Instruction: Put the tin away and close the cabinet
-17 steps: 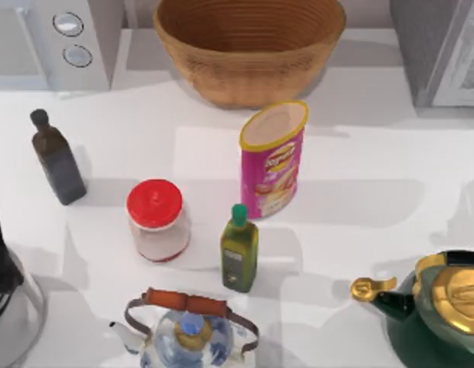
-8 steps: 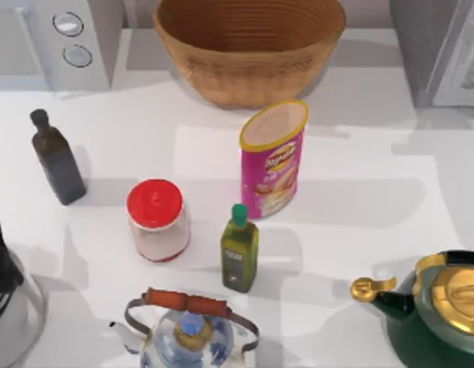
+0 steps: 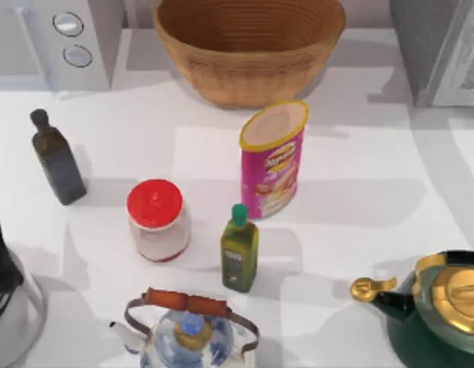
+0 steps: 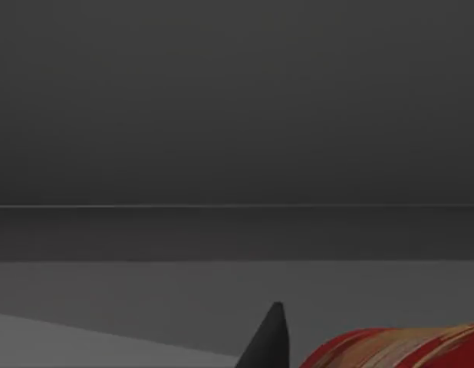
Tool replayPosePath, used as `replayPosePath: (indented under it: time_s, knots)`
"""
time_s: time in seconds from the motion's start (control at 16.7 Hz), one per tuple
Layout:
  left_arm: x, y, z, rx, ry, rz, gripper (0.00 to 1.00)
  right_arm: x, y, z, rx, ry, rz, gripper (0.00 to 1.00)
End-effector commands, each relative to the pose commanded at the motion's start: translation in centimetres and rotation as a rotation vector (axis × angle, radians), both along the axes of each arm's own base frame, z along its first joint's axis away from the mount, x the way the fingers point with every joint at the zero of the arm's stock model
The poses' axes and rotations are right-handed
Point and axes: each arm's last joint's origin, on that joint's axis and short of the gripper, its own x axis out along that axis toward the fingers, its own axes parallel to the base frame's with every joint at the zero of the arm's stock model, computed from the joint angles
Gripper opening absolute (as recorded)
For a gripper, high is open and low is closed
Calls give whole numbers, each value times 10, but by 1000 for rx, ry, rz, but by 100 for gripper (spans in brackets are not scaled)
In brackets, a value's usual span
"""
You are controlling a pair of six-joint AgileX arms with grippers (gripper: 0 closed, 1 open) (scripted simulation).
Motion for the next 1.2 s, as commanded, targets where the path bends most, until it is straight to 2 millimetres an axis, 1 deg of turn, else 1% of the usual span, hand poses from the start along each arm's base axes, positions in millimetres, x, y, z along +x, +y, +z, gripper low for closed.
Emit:
replayPosePath:
  time_s: [0.12,0.42,0.54,0.66,0.84,0.96,1.08,1.2]
  knots:
    - [0,0,0,0,0,0,100,5,1,1,-2,7,1,0]
    - [0,0,0,0,0,0,100,6,0,0,-1,10,-3,0]
    - [0,0,0,0,0,0,100,14,-1,1,-5,26,-16,0]
    - [0,0,0,0,0,0,100,32,-1,2,-14,55,-32,0]
    - [0,0,0,0,0,0,100,75,0,3,-26,96,-41,0]
    - [0,0,0,0,0,0,100,99,2,12,-27,83,-36,0]
    - [0,0,0,0,0,0,100,114,2,24,-24,42,-26,0]
    - [0,0,0,0,0,0,100,128,1,28,-21,16,-15,0]
